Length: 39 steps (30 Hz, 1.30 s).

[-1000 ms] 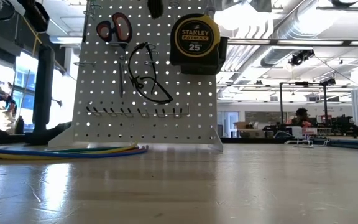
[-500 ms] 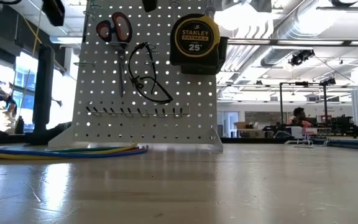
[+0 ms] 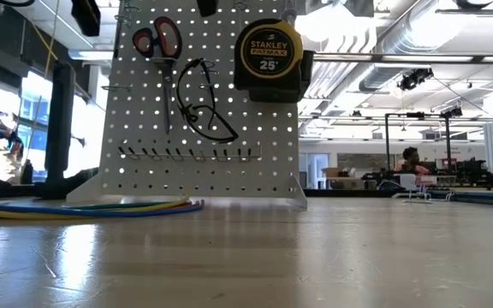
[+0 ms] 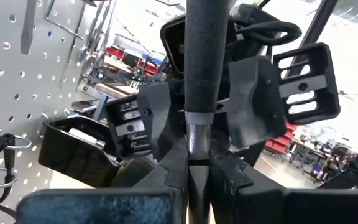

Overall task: Hang tools onto peg board
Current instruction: Hang the plier on the peg board

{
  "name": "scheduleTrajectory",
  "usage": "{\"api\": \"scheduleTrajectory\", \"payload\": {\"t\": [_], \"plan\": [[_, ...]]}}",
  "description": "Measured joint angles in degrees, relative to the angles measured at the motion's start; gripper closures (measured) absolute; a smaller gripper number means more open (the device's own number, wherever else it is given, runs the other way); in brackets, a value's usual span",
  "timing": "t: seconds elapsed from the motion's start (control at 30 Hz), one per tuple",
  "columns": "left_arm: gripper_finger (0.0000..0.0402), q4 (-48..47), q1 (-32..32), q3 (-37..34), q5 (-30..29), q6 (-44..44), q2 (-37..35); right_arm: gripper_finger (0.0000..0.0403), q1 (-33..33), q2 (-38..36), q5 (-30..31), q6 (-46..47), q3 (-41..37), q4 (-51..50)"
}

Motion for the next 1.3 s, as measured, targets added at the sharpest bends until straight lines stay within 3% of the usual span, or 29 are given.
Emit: {"api": "scheduleTrajectory", "payload": {"t": [0.27, 0.53, 0.7, 0.9, 1.3], "plan": [[0.0376, 0.9, 0.5, 0.0, 2.1, -0.8, -0.1, 0.0355, 0.2, 0.0, 1.2, -2.7, 0.0, 2.0], [0.0373, 0.7, 0.5, 0.1, 1.9, -1.3, -0.1, 0.0357, 0.1, 0.0, 1.3, -4.0, 0.0, 2.4], [0.0324, -2.9, -0.3, 0.1, 3.3, -5.4, -1.9, 0.0374, 0.1, 0.0, 2.3, -4.1, 0.0, 2.4], [0.0293, -15.0, -4.0, 0.2, 4.5, -12.1, -9.1, 0.0379, 0.6, 0.2, 1.1, -4.3, -0.1, 1.3], [0.0289, -36.6, -13.5, -0.1, 5.6, -22.1, -26.4, 0.0379, 0.8, -0.3, 3.0, -8.5, 0.9, 0.3]]}}
